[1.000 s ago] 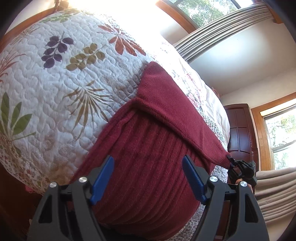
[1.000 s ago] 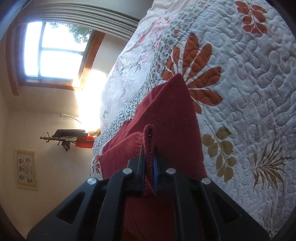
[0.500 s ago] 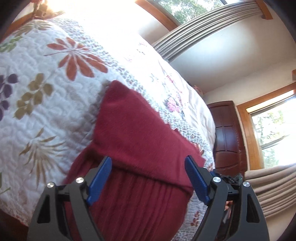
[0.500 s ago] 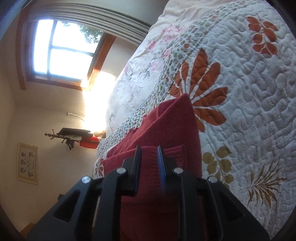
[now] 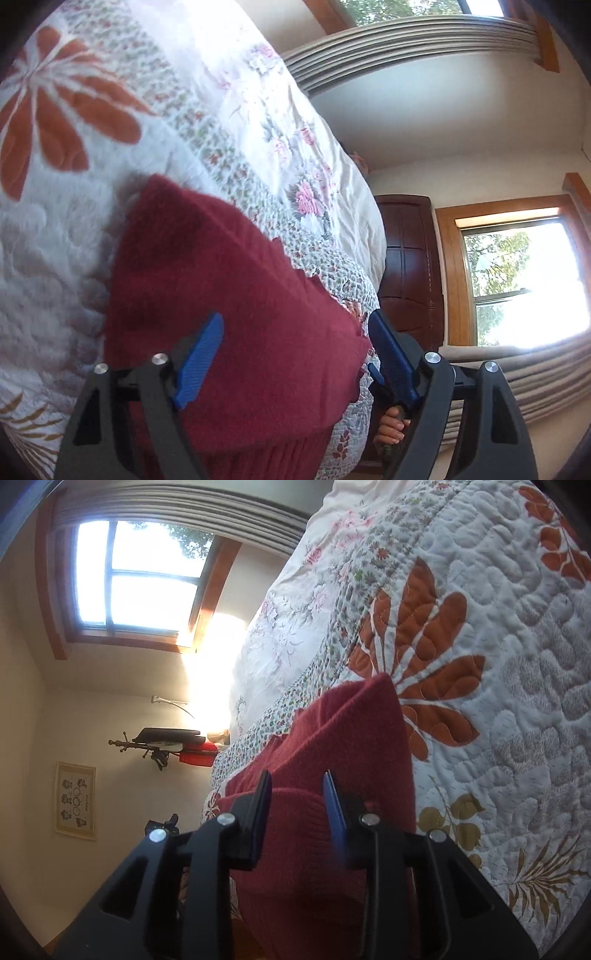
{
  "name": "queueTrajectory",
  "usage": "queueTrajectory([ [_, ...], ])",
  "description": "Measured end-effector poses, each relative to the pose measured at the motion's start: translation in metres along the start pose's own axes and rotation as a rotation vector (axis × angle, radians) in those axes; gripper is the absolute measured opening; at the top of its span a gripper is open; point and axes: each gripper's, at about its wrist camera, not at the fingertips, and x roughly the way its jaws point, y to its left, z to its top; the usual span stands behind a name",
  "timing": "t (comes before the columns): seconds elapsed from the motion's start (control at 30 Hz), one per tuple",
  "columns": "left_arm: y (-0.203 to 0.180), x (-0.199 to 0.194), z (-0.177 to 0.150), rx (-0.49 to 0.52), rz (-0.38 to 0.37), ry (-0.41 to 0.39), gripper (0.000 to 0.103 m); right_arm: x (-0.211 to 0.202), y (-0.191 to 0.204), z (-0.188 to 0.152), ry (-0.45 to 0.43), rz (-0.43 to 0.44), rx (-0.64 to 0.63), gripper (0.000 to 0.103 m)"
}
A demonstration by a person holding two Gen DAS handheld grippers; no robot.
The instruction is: Fold small clothes
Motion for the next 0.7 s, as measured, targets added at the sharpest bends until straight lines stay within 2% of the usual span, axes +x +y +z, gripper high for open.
queueTrajectory([
  [0.07, 0.009, 0.010, 0.017, -0.028, 0.038, 0.016, 0.082, 0.011, -0.002, 0.014, -0.001, 0.000, 0.029, 0.030],
  [0.17, 0.035, 0.030, 0.030, -0.077, 0.148, 0.052, 0.082, 0.029, -0.021, 0.026, 0.001, -0.072, 0.071, 0.028],
  [0.23, 0.039, 0.031, 0.030, -0.080, 0.149, 0.059, 0.082, 0.029, -0.030, 0.022, 0.000, -0.081, 0.087, 0.024],
  [0.3, 0.027, 0.017, 0.026, -0.056, 0.132, 0.046, 0.082, 0.020, -0.017, 0.011, -0.009, -0.058, 0.052, 0.027],
  [0.4, -0.001, -0.018, 0.001, 0.025, 0.035, 0.021, 0.082, 0.004, 0.013, -0.023, 0.007, 0.044, -0.014, 0.027],
  [0.47, -0.005, -0.030, -0.024, 0.058, -0.012, 0.068, 0.082, 0.007, 0.021, -0.046, 0.053, 0.052, -0.047, 0.029],
  [0.53, 0.010, -0.026, -0.046, 0.071, 0.031, 0.137, 0.082, 0.019, 0.016, -0.063, 0.108, 0.019, -0.059, 0.029],
  [0.6, 0.037, -0.014, -0.060, 0.032, 0.090, 0.194, 0.081, 0.035, -0.001, -0.072, 0.160, -0.043, -0.031, 0.026],
  [0.63, 0.046, -0.013, -0.063, 0.035, 0.086, 0.185, 0.078, 0.040, -0.007, -0.075, 0.168, -0.063, -0.029, 0.015],
  [0.67, 0.050, -0.015, -0.063, 0.026, 0.082, 0.171, 0.073, 0.041, -0.010, -0.074, 0.162, -0.077, -0.028, 0.009],
  [0.7, 0.050, -0.020, -0.063, -0.006, 0.072, 0.158, 0.073, 0.037, -0.009, -0.074, 0.155, -0.072, -0.010, 0.009],
])
